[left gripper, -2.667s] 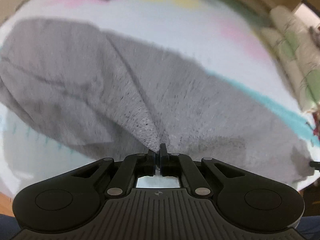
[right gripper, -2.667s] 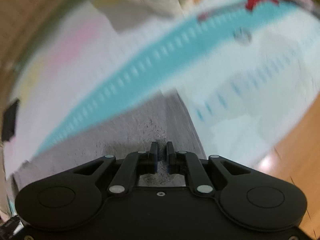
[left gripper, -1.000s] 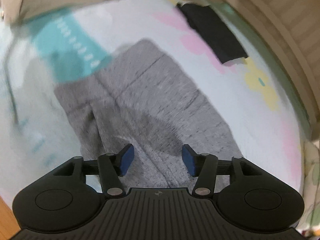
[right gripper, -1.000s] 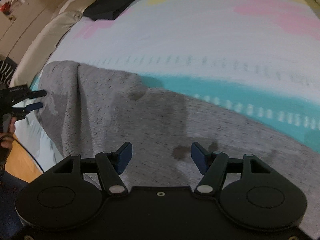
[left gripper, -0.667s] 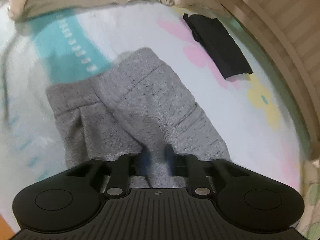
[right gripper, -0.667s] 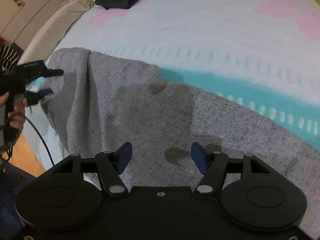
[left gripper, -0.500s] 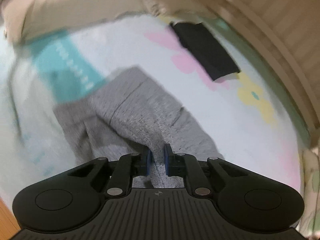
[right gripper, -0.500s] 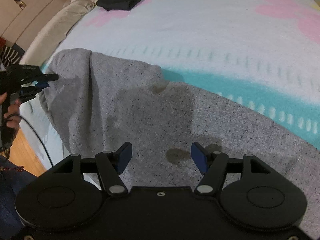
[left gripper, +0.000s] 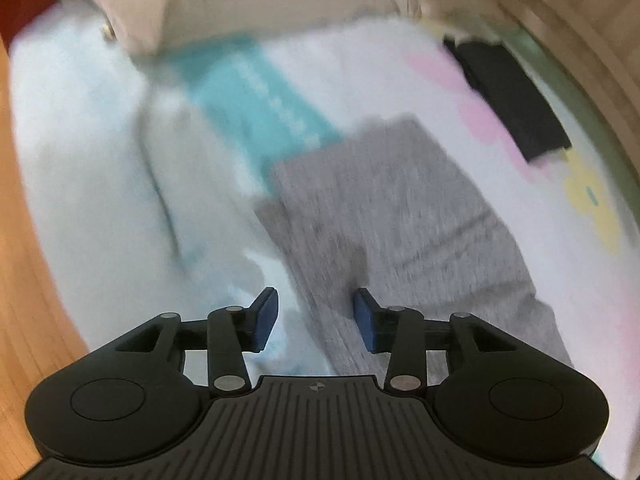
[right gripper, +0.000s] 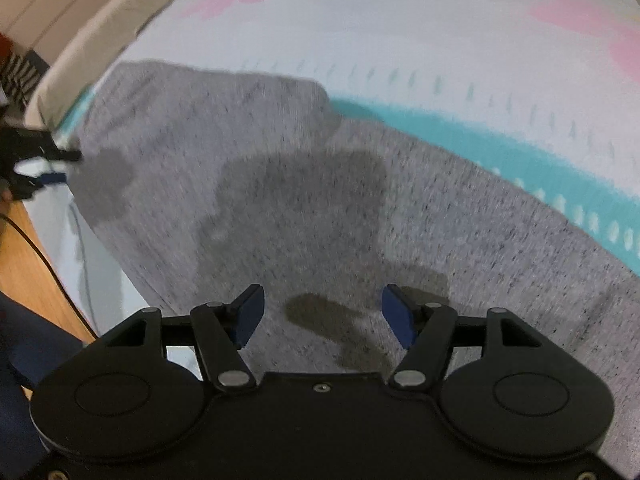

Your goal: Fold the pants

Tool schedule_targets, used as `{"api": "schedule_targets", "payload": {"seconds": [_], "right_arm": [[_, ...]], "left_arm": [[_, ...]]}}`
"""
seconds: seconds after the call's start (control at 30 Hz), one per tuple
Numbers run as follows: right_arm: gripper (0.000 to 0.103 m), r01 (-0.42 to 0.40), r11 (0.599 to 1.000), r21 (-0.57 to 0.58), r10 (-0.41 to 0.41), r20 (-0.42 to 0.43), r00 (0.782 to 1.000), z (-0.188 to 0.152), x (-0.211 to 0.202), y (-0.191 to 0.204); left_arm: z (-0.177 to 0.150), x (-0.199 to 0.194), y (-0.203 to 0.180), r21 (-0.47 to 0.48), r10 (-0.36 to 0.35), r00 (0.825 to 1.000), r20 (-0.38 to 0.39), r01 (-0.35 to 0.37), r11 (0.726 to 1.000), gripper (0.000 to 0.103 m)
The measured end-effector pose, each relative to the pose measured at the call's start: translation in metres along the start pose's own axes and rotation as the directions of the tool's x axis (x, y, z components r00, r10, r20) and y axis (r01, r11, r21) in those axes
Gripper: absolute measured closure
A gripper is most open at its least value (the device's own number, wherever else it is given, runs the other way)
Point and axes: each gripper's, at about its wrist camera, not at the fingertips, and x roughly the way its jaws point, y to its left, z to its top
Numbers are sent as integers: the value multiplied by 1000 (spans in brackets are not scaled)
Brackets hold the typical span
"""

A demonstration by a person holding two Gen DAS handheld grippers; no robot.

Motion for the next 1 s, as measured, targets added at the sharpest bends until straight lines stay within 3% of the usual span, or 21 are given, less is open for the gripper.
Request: {"api": "schedule_targets", "payload": {"seconds": [0.03,0.13,0.17,0.23,0.37,0.5,0.63,0.7,0.73,0.8,0.9,1.0], "right_arm": [[28,9,1000,-14,-9,-8,1000,-1,3,1],[18,26,996,-83,-27,-3,1000,-6,5,10],[18,35,995,-99,-36,-6,999,-7,6,13],[15,62,988,-142,-63,1,998,-12,7,19],[7,81,976,-204,-82,1,997,-16,9,29],[6,89,968,-234,-91,4,996,-19,9,32],[7,68,972,-224,-69,3,998,-17,7,29],[9,49,976,-214,-47,10,999,-15,0,26],[12,36,978,-207,-34,16,999,-14,-3,25],[14,13,984,-179,-2,60,998,-10,-16,20],[14,-3,990,-141,31,201,979,-1,-43,14],[14,23,982,-188,38,313,949,17,-58,14]], "left_arm": [[1,-8,-3,18,35,998,49,-36,999,63],[-2,-32,-13,67,126,968,216,-143,987,62],[-2,-38,-18,85,126,957,262,-153,985,61],[-6,-43,-32,159,59,957,283,-108,981,59],[-20,-33,-73,344,-107,980,170,43,938,59],[-44,-16,-121,473,-239,971,-10,215,854,59],[-64,2,-159,562,-284,950,-129,306,768,59],[-77,14,-168,603,-261,951,-165,307,737,59],[-81,21,-168,617,-241,954,-180,301,727,59],[-90,40,-167,619,-150,963,-224,259,742,59],[-95,43,-170,636,-147,969,-200,243,732,56],[-98,43,-176,633,-141,969,-203,240,736,49]]}}
